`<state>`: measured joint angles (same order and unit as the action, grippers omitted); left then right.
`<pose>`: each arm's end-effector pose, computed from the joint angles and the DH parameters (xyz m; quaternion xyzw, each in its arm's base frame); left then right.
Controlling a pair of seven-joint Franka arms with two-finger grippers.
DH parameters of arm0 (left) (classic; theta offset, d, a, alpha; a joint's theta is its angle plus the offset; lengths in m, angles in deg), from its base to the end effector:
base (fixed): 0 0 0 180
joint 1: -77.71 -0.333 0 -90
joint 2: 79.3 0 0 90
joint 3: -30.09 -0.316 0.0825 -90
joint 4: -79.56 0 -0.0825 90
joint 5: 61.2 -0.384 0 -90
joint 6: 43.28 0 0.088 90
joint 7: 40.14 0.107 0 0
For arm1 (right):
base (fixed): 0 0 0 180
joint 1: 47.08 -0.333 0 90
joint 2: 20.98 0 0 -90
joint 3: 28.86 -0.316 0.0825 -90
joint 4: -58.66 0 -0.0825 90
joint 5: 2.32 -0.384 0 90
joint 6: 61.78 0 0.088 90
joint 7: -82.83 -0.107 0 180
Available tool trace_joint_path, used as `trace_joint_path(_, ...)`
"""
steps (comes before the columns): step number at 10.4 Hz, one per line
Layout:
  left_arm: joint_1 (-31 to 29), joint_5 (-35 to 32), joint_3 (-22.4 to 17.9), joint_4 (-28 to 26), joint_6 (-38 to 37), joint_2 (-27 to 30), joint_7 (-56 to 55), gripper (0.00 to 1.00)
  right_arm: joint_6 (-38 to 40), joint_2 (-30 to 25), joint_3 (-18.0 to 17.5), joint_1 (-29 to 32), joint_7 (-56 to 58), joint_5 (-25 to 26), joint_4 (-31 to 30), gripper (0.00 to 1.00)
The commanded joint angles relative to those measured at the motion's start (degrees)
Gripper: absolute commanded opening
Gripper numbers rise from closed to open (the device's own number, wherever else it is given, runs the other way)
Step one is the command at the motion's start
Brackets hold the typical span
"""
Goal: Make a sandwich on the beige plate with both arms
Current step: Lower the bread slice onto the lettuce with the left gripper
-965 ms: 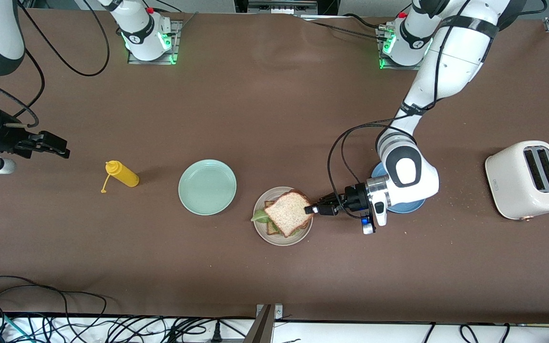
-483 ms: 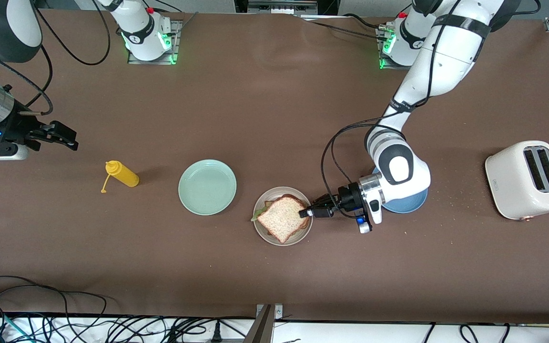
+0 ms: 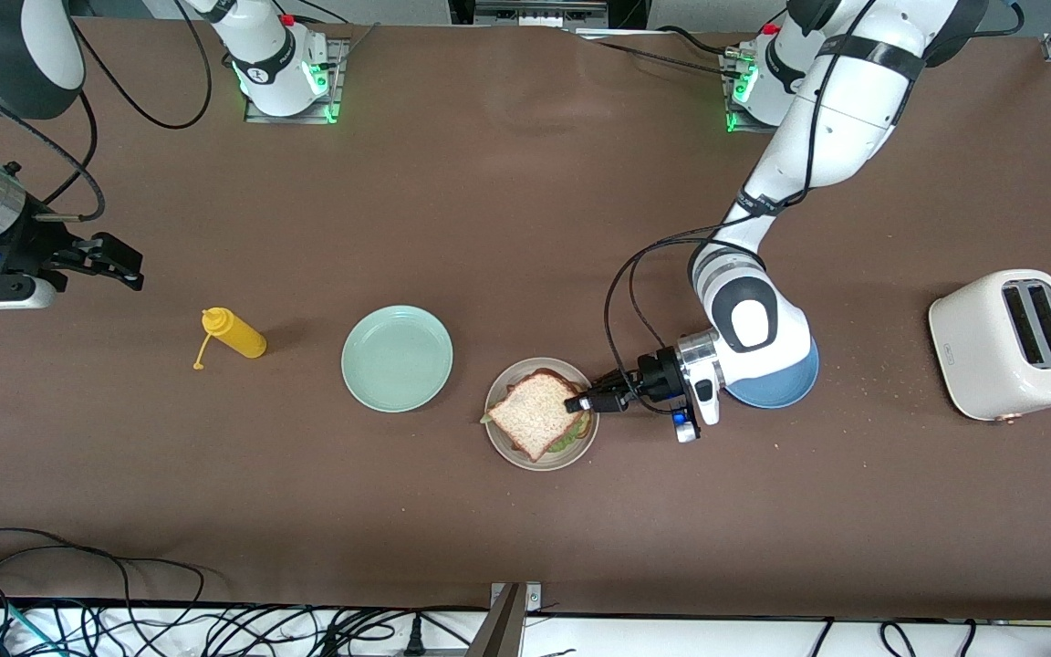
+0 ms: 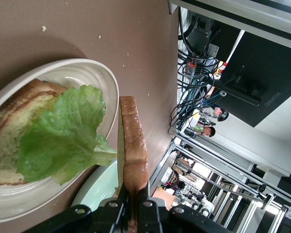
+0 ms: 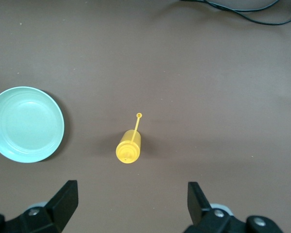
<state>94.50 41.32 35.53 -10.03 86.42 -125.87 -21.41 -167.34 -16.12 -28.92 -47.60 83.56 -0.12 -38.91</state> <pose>0.6525 -0.2830 0.1800 0.7474 0.2952 -0.0621 0.5920 0.5955 0.0030 0.5368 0.9993 0.0161 0.0273 0.0186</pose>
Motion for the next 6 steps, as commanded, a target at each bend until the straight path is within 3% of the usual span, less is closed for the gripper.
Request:
trace_joint_path(1,0.4,2.9,0.0,0.4,0.8,-0.2,5.3,0.13,1.2,1.9,1.7,-0.8,0.1,0.4,3.5,1.0)
trace_joint_path(2,0.2,3.0,0.0,0.3,0.8,-0.2,8.3,0.34,1.7,2.4,1.7,-0.7,0.2,0.3,4.7,1.0)
trace_joint_path(3,0.2,3.7,0.0,0.1,0.8,-0.2,8.9,0.99,1.2,2.5,1.7,-0.9,0.6,0.3,4.7,1.0)
trace_joint_path(6,0.1,3.9,0.0,-0.1,0.8,-0.2,8.9,1.0,1.1,2.7,1.3,-2.5,-0.3,1.1,4.8,1.0)
